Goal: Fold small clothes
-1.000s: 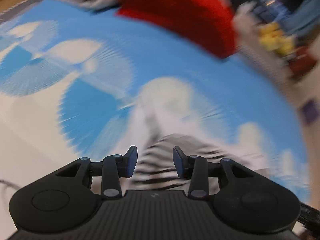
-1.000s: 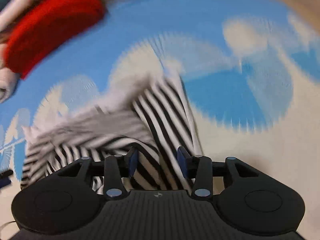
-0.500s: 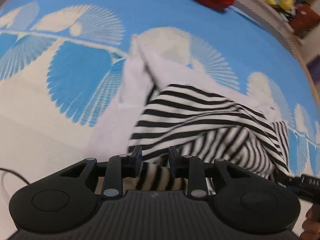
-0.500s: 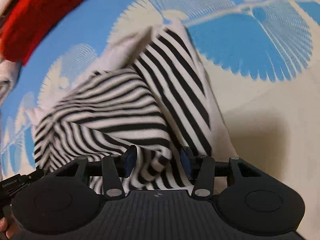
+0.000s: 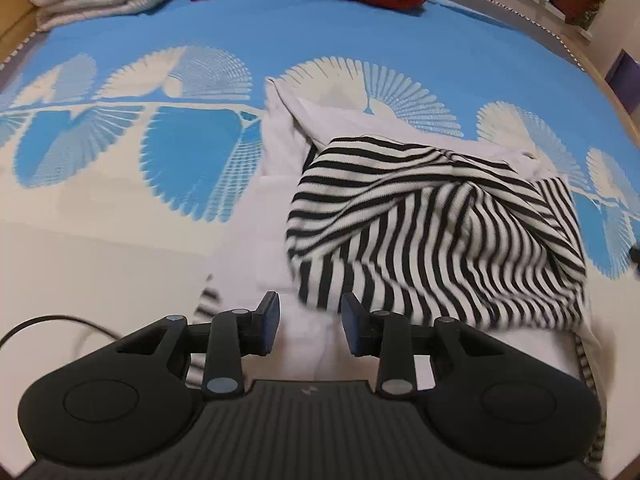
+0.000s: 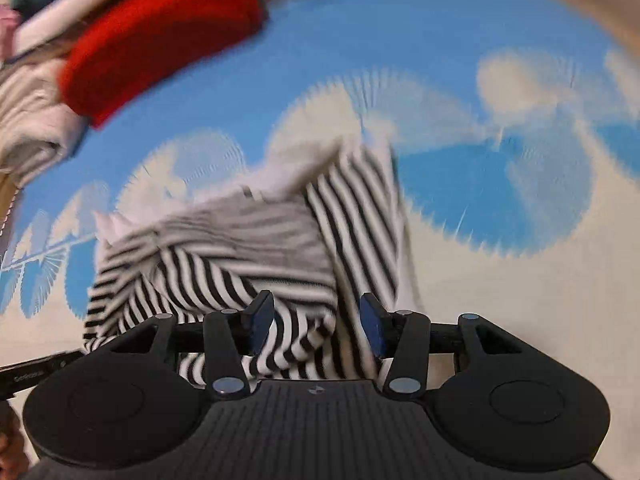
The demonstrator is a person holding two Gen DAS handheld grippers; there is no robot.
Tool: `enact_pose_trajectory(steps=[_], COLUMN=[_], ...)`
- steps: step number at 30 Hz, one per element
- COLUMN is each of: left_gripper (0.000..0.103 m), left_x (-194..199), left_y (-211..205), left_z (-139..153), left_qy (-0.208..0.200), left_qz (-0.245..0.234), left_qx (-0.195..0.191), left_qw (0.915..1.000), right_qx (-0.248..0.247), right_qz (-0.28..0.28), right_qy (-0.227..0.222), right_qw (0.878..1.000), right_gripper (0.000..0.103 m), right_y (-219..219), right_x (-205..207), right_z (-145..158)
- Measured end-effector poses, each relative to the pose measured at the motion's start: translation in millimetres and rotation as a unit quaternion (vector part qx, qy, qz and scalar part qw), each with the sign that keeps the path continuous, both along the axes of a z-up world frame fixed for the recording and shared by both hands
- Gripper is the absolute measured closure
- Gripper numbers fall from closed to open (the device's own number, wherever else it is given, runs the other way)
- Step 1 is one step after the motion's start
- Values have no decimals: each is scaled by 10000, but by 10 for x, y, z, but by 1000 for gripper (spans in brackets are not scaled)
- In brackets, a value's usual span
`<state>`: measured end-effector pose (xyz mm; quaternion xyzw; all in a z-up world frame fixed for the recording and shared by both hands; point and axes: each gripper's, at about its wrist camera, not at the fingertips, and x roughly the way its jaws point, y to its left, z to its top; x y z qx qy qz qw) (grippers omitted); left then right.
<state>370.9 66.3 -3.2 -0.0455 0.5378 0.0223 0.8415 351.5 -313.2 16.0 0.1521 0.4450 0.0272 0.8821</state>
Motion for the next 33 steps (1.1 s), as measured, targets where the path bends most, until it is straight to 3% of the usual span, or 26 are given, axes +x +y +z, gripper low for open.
enact_pose_trajectory(steps=[5,10,15,18,22,24,27,28,29,31,33], left_gripper=[65,65,62,59,59,59,59,55,45,32,30], left_x=[-578,-1194,-1783,-2114,-2454,-2540,-2595,-2592,-2587,-2576,-2513], left_y=[93,226,94,39,15,52,99,116,147,226,327], left_z=[494,1069,1719,1838,1566,1274,745,553,386,46,-223], left_qy=[-342,-710,-1300,-1486,-1604,-1502,-1375,-1301,-1232,-1092,-886], left_qz=[-106,-34,-351,-421,-496,-474,-416,-348,-260,14,223], left_qx=[56,-360,-489,-643,-706,-788,-621,-544,-510,-500,-427], left_qw=[9993,9968,9897,9859,9833,9844,9877,9894,9907,9928,9949], right_qx=[114,-181,36,143,-35,-93,-108,-96,-114,-232,-129], right_qz=[1,47,-251,-352,-341,-304,-384,-415,-426,-441,-437], right_qy=[-575,-1412,-2024,-2109,-1846,-1549,-1107,-967,-758,-127,144], right_qw=[9983,9898,9790,9768,9822,9874,9931,9944,9962,9987,9989], right_gripper=[53,53,53,53,53,53,53,53,53,53,53], right_y=[-96,-193,-357,-426,-447,-423,-381,-363,-339,-258,-236], right_x=[-489,-1279,-2005,-2300,-2595,-2631,-2658,-2666,-2646,-2550,-2441], right_z=[597,1206,1400,1281,904,612,116,-46,-230,-542,-692])
